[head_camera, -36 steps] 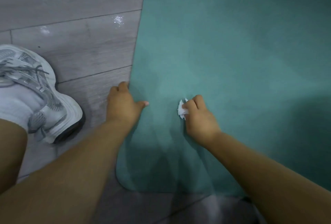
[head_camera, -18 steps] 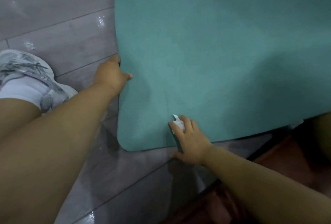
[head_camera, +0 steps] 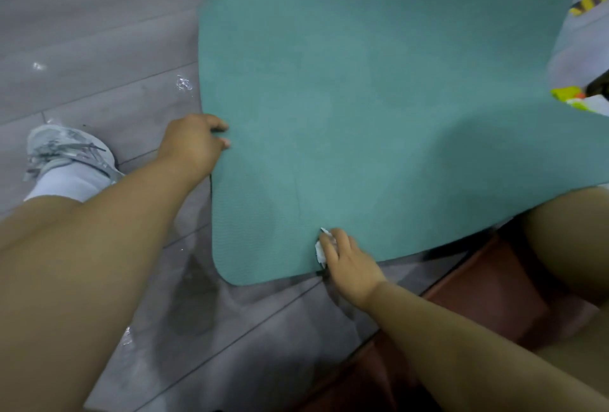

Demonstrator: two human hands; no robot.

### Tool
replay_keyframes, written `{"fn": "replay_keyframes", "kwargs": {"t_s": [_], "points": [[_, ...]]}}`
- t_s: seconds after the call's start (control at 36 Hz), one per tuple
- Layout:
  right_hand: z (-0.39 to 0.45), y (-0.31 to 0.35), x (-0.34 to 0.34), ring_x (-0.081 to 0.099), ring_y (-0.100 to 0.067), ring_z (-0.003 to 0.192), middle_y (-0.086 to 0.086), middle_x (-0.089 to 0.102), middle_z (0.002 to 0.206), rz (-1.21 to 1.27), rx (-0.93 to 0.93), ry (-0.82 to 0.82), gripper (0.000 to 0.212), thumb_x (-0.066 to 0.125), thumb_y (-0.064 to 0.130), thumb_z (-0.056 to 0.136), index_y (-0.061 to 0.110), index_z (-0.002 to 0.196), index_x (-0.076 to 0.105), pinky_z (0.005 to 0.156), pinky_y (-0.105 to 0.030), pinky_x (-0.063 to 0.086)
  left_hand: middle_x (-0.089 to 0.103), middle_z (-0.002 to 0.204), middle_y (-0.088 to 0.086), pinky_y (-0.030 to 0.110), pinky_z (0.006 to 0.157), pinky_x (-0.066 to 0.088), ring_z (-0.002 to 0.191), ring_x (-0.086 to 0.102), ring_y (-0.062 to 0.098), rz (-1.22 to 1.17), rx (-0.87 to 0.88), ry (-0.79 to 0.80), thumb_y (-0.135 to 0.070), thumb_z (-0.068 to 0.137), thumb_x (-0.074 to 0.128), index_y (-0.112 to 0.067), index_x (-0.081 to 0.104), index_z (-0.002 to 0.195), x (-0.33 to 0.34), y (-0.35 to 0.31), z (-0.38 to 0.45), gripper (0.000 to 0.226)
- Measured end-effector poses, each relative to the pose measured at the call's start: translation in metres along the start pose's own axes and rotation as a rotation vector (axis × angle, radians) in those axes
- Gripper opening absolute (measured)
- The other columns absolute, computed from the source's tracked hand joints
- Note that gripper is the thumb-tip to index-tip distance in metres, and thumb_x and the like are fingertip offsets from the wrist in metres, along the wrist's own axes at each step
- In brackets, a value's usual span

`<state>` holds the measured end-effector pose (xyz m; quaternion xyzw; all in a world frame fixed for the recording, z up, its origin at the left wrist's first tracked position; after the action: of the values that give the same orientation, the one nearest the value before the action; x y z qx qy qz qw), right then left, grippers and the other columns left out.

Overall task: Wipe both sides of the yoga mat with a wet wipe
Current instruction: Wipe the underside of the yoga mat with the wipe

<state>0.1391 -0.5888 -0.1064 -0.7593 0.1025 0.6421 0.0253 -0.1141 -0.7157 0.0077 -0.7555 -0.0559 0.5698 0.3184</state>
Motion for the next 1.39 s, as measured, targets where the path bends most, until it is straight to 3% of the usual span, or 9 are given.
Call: {"fn": "replay_keyframes", "kwargs": {"t_s": [0.11, 0.28, 0.61, 0.78, 0.94, 1.0, 1.14, 1.25, 1.39], "points": [[-0.001, 0.005, -0.007, 0.058, -0.022, 0.061, -0.01, 0.059, 0.092, -0.059, -0.028, -0.16, 0.039, 0.034, 0.013, 0.071, 0.008, 0.106, 0.05, 0.04, -0.026, 0.044, 0.059, 0.13, 0.009, 0.023, 0.102, 0.033, 0.123, 0.051, 0.023, 0.027, 0.011, -0.017, -0.014, 0.088, 0.064, -0.011, 0.063, 0.123, -0.005, 0.002, -0.001, 0.035], [-0.009, -0.023, -0.04, 0.053, -0.027, 0.056, -0.006, 0.059, 0.072, -0.119, -0.056, -0.321, 0.012, 0.057, 0.014, 0.071, 0.011, 0.077, 0.066, 0.037, -0.025, 0.034, 0.058, 0.131, 0.012, 0.024, 0.105, 0.031, 0.124, 0.05, 0.025, 0.047, 0.011, 0.047, -0.012, 0.09, 0.062, -0.008, 0.063, 0.123, 0.004, 0.005, -0.007, 0.033], [-0.005, -0.083, -0.222, 0.054, -0.031, 0.064, -0.01, 0.06, 0.076, -0.262, -0.076, -0.619, 0.029, 0.038, 0.018, 0.077, 0.01, 0.076, 0.066, 0.042, -0.031, 0.044, 0.057, 0.132, 0.013, 0.03, 0.102, 0.035, 0.124, 0.05, 0.03, -0.029, 0.026, 0.034, -0.016, 0.091, 0.061, -0.007, 0.064, 0.121, 0.0, -0.03, -0.029, 0.031], [-0.023, -0.085, -0.33, 0.048, -0.027, 0.065, -0.01, 0.059, 0.074, -0.476, -0.221, -0.764, 0.024, 0.04, 0.007, 0.077, 0.008, 0.074, 0.065, 0.049, -0.032, 0.043, 0.07, 0.107, 0.01, 0.032, 0.087, 0.05, 0.077, 0.068, 0.026, -0.239, 0.108, 0.049, -0.022, 0.09, 0.062, -0.009, 0.069, 0.111, -0.012, -0.075, -0.046, 0.025], [-0.084, -0.111, -0.392, 0.043, -0.025, 0.066, -0.009, 0.061, 0.074, -0.602, -0.158, -0.829, 0.032, 0.035, 0.0, 0.074, 0.008, 0.074, 0.066, 0.058, -0.028, 0.03, 0.072, 0.095, 0.006, 0.023, 0.071, 0.049, 0.063, 0.066, 0.016, -0.285, 0.292, 0.061, -0.022, 0.091, 0.061, -0.012, 0.07, 0.104, -0.026, -0.152, -0.066, 0.019], [-0.109, -0.125, -0.404, 0.035, -0.024, 0.07, -0.009, 0.061, 0.076, -0.622, -0.139, -0.843, 0.032, 0.036, -0.002, 0.072, 0.007, 0.076, 0.066, 0.061, -0.027, 0.024, 0.072, 0.101, 0.006, 0.023, 0.072, 0.046, 0.079, 0.068, 0.021, -0.238, 0.358, 0.064, -0.023, 0.091, 0.061, -0.011, 0.071, 0.104, -0.024, -0.182, -0.075, 0.02], [-0.182, -0.167, -0.43, 0.044, -0.025, 0.075, -0.006, 0.063, 0.084, -0.649, -0.011, -0.908, 0.021, 0.047, 0.008, 0.077, 0.01, 0.08, 0.068, 0.06, -0.028, 0.041, 0.067, 0.119, 0.001, 0.025, 0.093, 0.041, 0.111, 0.061, 0.017, -0.21, 0.517, 0.063, -0.025, 0.09, 0.063, -0.013, 0.07, 0.111, -0.013, -0.257, -0.107, 0.026], [-0.235, -0.214, -0.434, 0.053, -0.031, 0.07, -0.008, 0.066, 0.084, -0.535, 0.127, -0.771, 0.033, 0.039, 0.013, 0.075, 0.009, 0.08, 0.072, 0.059, -0.031, 0.047, 0.072, 0.097, -0.004, 0.013, 0.072, 0.044, 0.066, 0.067, 0.002, -0.284, 0.593, 0.156, -0.02, 0.088, 0.066, -0.013, 0.072, 0.104, 0.007, -0.31, -0.137, 0.019], [-0.277, -0.287, -0.408, 0.055, -0.027, 0.106, -0.003, 0.059, 0.113, -0.366, 0.574, -0.151, 0.041, 0.05, -0.005, 0.08, 0.02, 0.108, 0.068, 0.085, -0.027, 0.042, 0.07, 0.059, -0.006, 0.013, 0.061, 0.05, 0.054, 0.066, 0.002, -0.385, 0.621, 0.298, -0.014, 0.088, 0.066, -0.013, 0.071, 0.101, 0.035, -0.362, -0.165, 0.015]]}}
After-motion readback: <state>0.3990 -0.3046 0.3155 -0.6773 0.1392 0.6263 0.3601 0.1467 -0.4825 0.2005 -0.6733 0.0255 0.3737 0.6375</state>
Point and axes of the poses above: each hand's wrist, its own z-axis towards the middle knuckle, its own x-axis out of the palm, y = z × x, the point moved 5 cm from there along z, towards the middle knuckle
